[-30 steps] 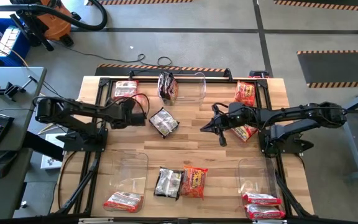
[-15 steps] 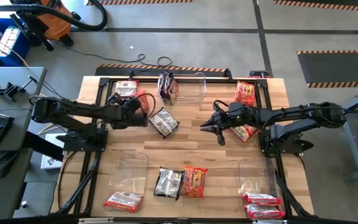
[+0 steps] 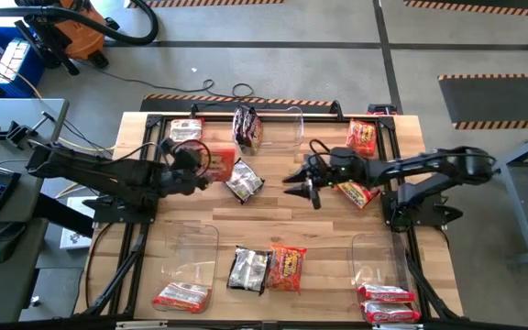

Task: Sort Maruchan noodles
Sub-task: Put the top left orange noodle pack into the bottom left transparent bin

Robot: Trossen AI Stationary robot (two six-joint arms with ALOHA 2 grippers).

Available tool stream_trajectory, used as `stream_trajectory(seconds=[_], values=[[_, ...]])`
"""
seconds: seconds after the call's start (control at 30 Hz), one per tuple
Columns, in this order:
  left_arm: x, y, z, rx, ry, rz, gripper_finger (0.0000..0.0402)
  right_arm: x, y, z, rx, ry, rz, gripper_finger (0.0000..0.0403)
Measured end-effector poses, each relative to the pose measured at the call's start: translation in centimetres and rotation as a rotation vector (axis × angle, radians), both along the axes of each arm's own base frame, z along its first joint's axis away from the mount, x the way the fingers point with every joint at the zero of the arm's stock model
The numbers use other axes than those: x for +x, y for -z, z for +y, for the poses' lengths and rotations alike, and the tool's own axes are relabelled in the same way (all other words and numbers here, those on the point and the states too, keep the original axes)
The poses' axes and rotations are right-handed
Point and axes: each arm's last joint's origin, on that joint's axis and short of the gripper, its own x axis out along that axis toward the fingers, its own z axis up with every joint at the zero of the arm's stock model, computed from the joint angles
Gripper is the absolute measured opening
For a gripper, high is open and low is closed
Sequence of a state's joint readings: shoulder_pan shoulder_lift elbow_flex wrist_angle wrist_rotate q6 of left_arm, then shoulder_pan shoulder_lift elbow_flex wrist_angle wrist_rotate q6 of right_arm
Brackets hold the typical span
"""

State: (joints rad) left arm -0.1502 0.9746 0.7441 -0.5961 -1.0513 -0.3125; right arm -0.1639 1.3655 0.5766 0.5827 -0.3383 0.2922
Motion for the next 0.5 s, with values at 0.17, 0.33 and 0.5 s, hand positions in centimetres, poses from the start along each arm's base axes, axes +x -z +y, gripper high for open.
stream_trajectory(seconds=[0.17, 0.33, 0.5], values=[[1.1, -1.6, -0.7, 0.029, 0.118, -0.098, 0.0, 2.3, 2.1, -1.0, 0.124, -0.023, -0.14, 0.0207], [2.0, -2.8, -1.0, 0.024, 0.212, -0.196, 0.0, 3.7, 3.6, -2.6, 0.259, 0.012, -0.315, 0.0216], [2.4, -3.9, -1.0, 0.054, 0.23, -0.281, 0.0, 6.2, 4.6, -3.6, 0.363, -0.002, -0.389, 0.0216]])
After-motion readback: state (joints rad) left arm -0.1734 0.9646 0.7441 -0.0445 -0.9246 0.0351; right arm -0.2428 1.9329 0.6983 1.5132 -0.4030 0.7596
